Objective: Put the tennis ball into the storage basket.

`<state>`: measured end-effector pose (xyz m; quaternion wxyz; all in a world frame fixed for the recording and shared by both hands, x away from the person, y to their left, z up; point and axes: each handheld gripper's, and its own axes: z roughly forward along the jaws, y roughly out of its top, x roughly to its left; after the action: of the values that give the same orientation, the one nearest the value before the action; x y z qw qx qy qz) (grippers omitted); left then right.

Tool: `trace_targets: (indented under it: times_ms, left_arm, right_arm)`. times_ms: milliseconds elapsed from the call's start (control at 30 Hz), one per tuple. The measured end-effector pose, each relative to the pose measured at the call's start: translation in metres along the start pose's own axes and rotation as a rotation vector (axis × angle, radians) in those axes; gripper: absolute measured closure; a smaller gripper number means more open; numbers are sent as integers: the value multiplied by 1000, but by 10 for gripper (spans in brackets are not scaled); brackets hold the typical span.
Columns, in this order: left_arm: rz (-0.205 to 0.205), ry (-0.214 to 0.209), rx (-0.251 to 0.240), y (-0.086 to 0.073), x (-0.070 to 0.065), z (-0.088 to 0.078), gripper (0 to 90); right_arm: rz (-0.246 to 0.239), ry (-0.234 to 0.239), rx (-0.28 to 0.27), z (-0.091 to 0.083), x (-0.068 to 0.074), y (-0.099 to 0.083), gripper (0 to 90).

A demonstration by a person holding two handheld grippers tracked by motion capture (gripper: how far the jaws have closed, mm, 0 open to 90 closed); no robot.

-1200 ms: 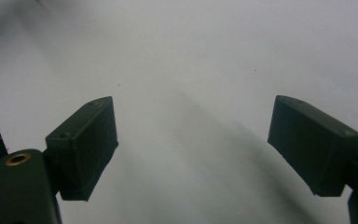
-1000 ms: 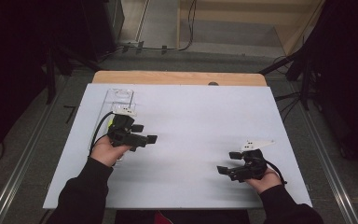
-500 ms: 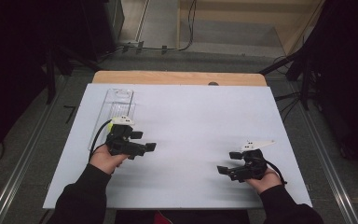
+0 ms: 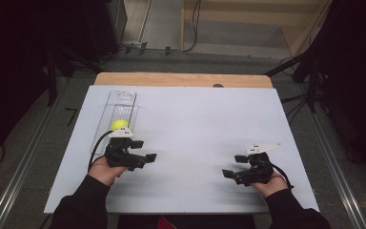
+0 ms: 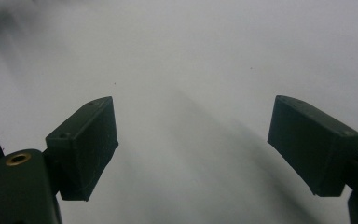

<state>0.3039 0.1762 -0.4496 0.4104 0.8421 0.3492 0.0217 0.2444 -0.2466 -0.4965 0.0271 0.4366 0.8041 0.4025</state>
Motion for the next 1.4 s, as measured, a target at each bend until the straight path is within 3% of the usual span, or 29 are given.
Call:
trace_targets:
  times_ms: [333, 1000, 1400]
  left_arm:
    - [54, -15, 14, -13, -8, 0, 216]
    - [77, -6, -16, -36, -14, -8, 218]
    - [76, -14, 6, -44, -16, -11, 217]
  right_arm:
    - [0, -3, 4, 0, 0, 0, 138]
    - [4, -3, 1, 1, 0, 0, 138]
    - [5, -3, 5, 1, -2, 0, 138]
